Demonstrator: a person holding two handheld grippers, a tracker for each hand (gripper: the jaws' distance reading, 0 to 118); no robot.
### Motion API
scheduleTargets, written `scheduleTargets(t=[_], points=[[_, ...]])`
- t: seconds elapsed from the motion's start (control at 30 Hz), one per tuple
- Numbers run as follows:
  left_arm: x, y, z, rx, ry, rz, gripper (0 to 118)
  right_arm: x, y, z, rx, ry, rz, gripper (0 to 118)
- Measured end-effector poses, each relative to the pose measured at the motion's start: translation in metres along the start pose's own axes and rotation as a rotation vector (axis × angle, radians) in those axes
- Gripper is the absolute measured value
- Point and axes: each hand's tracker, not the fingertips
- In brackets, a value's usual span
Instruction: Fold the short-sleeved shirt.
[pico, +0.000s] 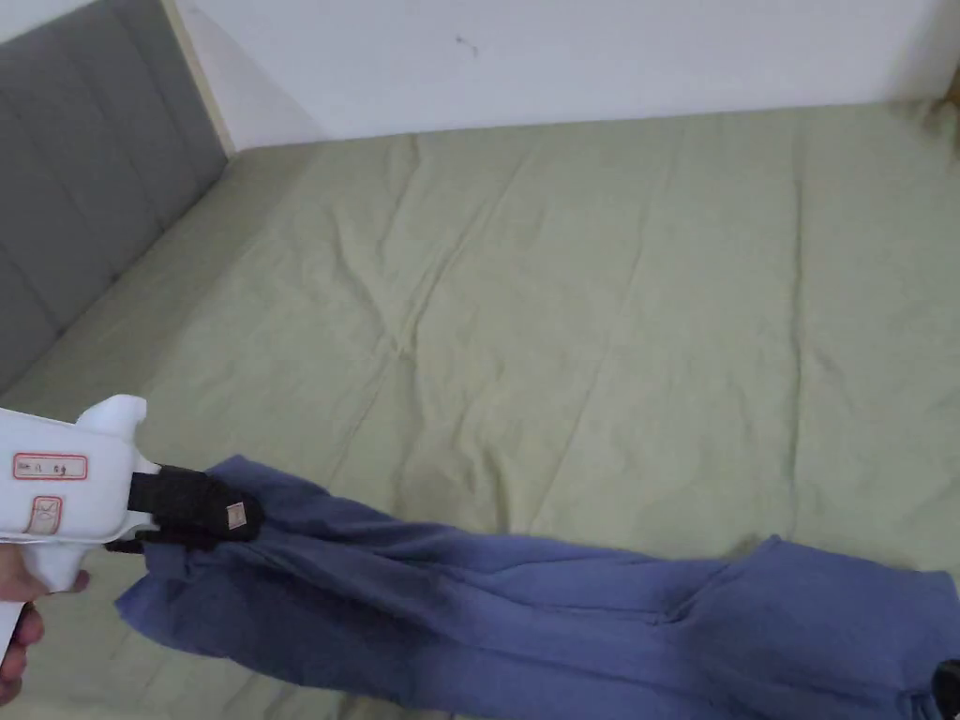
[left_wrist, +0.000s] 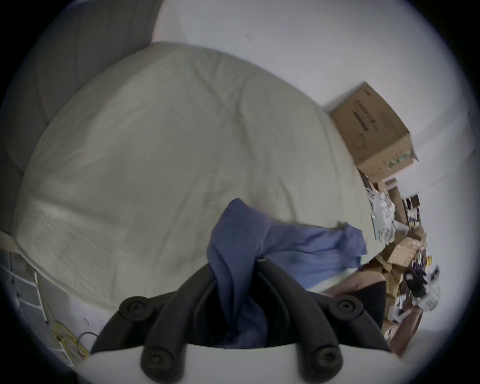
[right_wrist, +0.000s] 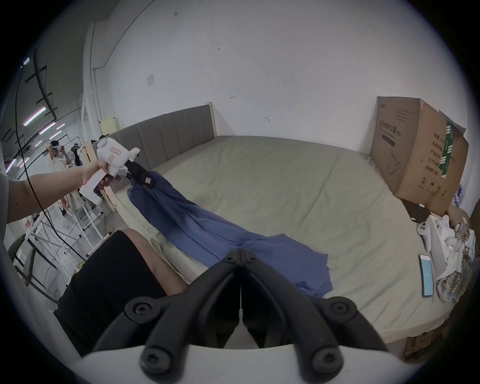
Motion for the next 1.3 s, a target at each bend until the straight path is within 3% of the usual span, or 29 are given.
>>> scheduleTargets(t=[0.17, 0.33, 0.47, 0.53, 0.6, 0.63, 0.67, 0.7, 0.73, 0.77, 0.83, 0.87, 0.9, 0.93, 0.97, 1.0, 1.1, 1.17, 1.3], points=[[0.108, -0.005, -0.037, -0.073, -0.076, -0.073, 8, 0.003, -0.001, 0.003, 0.036, 0.039, -0.022, 0], [0.154, -0.011, -0.135, -0.169, -0.146, -0.083, 9, 0.016, -0.004, 0.033, 0.077, -0.013, -0.041, 0], [0.170, -0.024, -0.217, -0.243, -0.048, -0.116, 9, 0.027, -0.009, 0.061, 0.099, -0.070, -0.091, 0], [0.178, -0.033, -0.239, -0.256, -0.067, -0.114, 13, 0.030, -0.012, 0.070, 0.107, -0.098, -0.091, 0], [0.182, -0.041, -0.241, -0.239, -0.125, -0.123, 30, 0.032, -0.015, 0.073, 0.095, -0.118, -0.093, 0], [0.182, -0.041, -0.235, -0.221, -0.181, -0.128, 45, 0.033, -0.016, 0.072, 0.089, -0.125, -0.096, 0], [0.179, -0.040, -0.227, -0.214, -0.250, -0.116, 73, 0.034, -0.017, 0.071, 0.085, -0.128, -0.098, 0], [0.175, -0.037, -0.215, -0.217, -0.312, -0.099, 93, 0.035, -0.018, 0.069, 0.079, -0.125, -0.103, 0], [0.176, -0.038, -0.195, -0.206, -0.340, -0.083, 105, 0.035, -0.018, 0.067, 0.074, -0.120, -0.105, 0], [0.171, -0.033, -0.178, -0.179, -0.334, -0.072, 106, 0.035, -0.019, 0.064, 0.071, -0.112, -0.109, 0], [0.156, -0.022, -0.150, -0.092, -0.220, -0.068, 104, 0.031, -0.019, 0.059, 0.067, -0.085, -0.108, 0], [0.162, -0.025, -0.135, -0.059, -0.182, -0.069, 97, 0.029, -0.019, 0.056, 0.065, -0.073, -0.106, 0], [0.157, -0.024, -0.133, -0.019, -0.156, -0.068, 82, 0.027, -0.020, 0.052, 0.061, -0.053, -0.104, 0], [0.156, -0.025, -0.136, -0.028, -0.099, -0.077, 55, 0.025, -0.020, 0.048, 0.056, -0.037, -0.103, 0], [0.155, -0.028, -0.143, -0.054, -0.034, -0.084, 9, 0.023, -0.020, 0.045, 0.048, -0.026, -0.101, 0], [0.163, -0.035, -0.157, -0.081, 0.024, -0.091, 2, 0.020, -0.019, 0.043, 0.042, -0.020, -0.093, 0], [0.185, -0.062, -0.194, -0.155, 0.024, -0.170, 1, 0.013, -0.017, 0.044, 0.036, -0.023, -0.057, 0], [0.197, -0.073, -0.223, -0.200, 0.115, -0.193, 1, 0.011, -0.015, 0.050, 0.040, -0.030, -0.051, 0], [0.240, -0.085, -0.224, -0.146, 0.084, -0.259, 1, 0.011, -0.012, 0.062, 0.059, -0.057, -0.055, 0]])
